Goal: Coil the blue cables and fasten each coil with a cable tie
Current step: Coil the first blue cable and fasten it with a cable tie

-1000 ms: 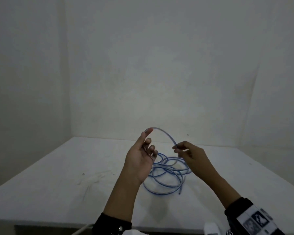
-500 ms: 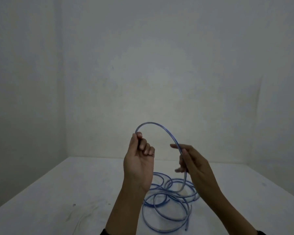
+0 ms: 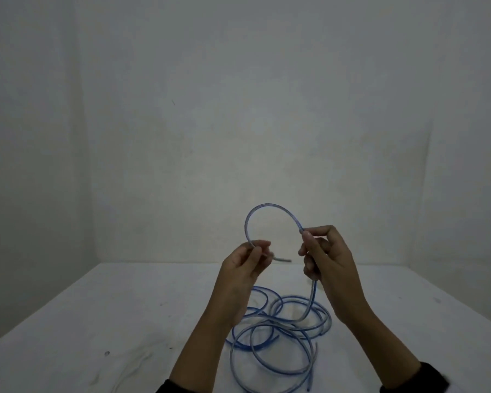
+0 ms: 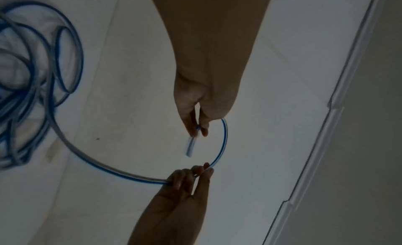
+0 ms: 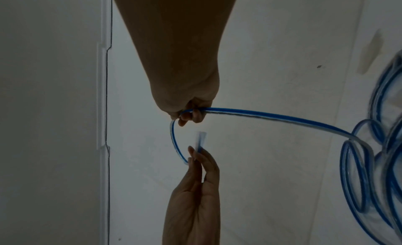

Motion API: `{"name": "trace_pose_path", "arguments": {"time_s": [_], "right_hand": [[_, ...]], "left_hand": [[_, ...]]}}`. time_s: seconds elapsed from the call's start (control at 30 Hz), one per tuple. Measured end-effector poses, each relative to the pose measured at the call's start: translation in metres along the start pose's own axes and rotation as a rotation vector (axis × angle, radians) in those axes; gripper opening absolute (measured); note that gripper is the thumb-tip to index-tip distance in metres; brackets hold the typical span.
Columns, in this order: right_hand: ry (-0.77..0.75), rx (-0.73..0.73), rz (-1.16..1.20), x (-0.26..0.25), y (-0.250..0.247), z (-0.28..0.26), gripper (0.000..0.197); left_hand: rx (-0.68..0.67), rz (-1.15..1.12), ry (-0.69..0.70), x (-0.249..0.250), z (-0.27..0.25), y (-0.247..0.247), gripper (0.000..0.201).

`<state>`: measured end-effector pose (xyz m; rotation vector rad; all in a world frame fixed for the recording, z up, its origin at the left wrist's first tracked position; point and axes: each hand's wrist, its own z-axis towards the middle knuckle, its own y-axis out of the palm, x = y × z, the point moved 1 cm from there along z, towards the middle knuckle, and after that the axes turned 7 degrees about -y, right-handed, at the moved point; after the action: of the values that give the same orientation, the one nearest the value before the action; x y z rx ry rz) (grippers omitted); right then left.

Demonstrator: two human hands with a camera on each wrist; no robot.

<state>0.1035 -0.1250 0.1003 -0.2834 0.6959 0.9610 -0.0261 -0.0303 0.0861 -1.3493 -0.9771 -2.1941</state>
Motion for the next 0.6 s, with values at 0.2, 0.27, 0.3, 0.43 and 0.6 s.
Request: {"name": "trace_pose_path", "arguments": {"time_s": [0.2,0.27,0.3,0.43,0.6], "right_hand": [[0.151,-0.045,-0.046,0.025,-0.004,-0.009,0.032],[0.221,-0.128,-0.117,0.035,-0.010,-0.015,0.031],[0.251,-0.197,-0.172,0.039,-0.013,-0.018,0.025],[0.273,-0.290,-0.245,0.046,-0.021,-0.027,0.021],[0.186,-0.069,0.005,0.033,-0.009,-0.018,0.032]], "left_hand": [[0.119,-0.382,-0.054,-0.007,0.007,0.002,0.007],[0.156,-0.431,-0.039,-0.006,0.008,0.002,0.007],[0.170,-0.450,-0.020,-0.005,0.008,0.001,0.008],[0.238,-0.456,0.059,-0.004,0.010,-0.006,0.007],[0.182,-0.418,0.013,-0.019,0.003,0.001,0.008]]}}
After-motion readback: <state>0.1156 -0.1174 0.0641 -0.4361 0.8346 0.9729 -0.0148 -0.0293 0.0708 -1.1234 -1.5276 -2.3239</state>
